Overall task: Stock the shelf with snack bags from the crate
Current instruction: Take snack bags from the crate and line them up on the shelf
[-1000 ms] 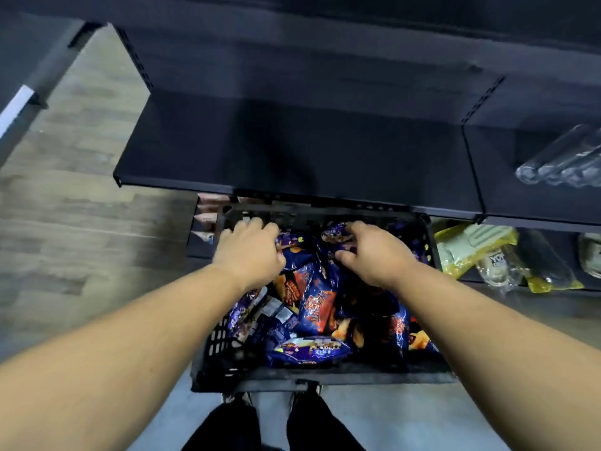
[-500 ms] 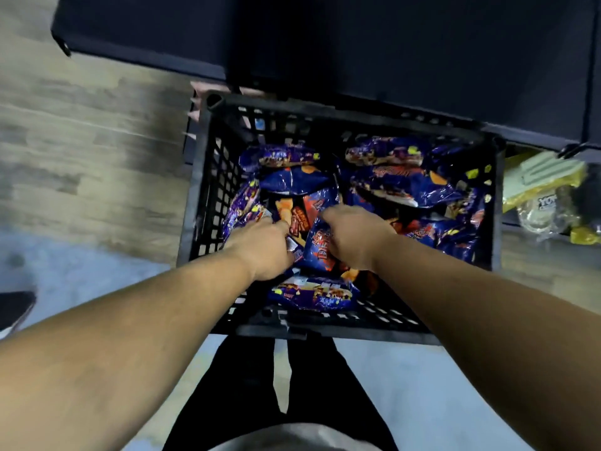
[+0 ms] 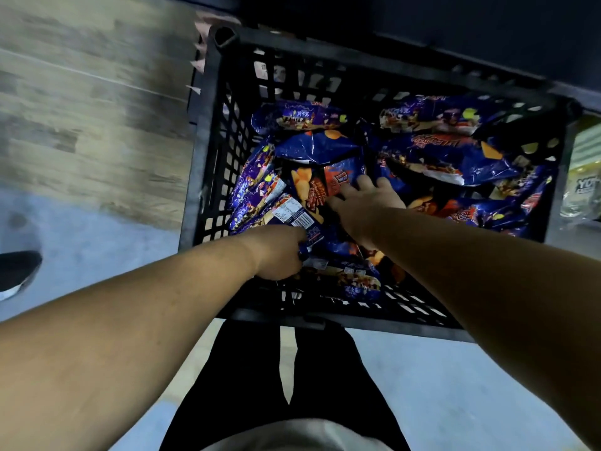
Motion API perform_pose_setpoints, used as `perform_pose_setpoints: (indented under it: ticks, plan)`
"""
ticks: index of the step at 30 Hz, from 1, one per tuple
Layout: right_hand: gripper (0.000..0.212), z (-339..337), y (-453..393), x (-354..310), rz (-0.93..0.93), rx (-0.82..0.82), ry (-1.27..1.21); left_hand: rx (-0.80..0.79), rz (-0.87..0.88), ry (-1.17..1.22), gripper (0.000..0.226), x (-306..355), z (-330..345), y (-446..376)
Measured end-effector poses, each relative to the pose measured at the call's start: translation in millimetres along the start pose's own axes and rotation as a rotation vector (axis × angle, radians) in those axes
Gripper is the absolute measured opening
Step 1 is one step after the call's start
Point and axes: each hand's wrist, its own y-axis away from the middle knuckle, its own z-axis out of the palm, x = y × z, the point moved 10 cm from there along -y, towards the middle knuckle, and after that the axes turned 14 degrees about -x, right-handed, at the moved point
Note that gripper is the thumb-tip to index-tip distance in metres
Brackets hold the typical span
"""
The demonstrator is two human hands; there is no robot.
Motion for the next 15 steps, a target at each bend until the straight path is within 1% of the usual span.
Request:
perform_pose_setpoints:
  ticks: [2, 4, 6, 8, 9, 11, 13, 15]
  plan:
    - [0.062, -4, 3, 3, 0.024, 0.036, -0.005, -0.071, 0.033, 0.007, 0.056, 5, 6, 4]
    - [0.054, -10, 6, 10, 0.052, 0.064, -0.032, -0.124, 0.076, 0.010, 0.061, 12, 10, 10]
    - [0.051, -16, 10, 19, 0.085, 0.091, -0.080, -0.164, 0.124, 0.022, 0.059, 21, 12, 16]
    - [0.052, -24, 15, 28, 0.100, 0.124, -0.122, -0.194, 0.146, 0.036, 0.069, 30, 16, 20]
    - [0.053, -28, 17, 32, 0.104, 0.140, -0.145, -0.188, 0.149, -0.005, 0.078, 35, 17, 21]
    - [0.057, -34, 23, 40, 0.114, 0.163, -0.200, -0.120, 0.152, -0.130, 0.092, 42, 14, 20]
    - [0.061, -39, 27, 47, 0.122, 0.177, -0.255, -0.076, 0.170, -0.171, 0.094, 47, 13, 18]
    - [0.061, -43, 30, 51, 0.128, 0.196, -0.299, -0.072, 0.171, -0.190, 0.089, 49, 14, 16]
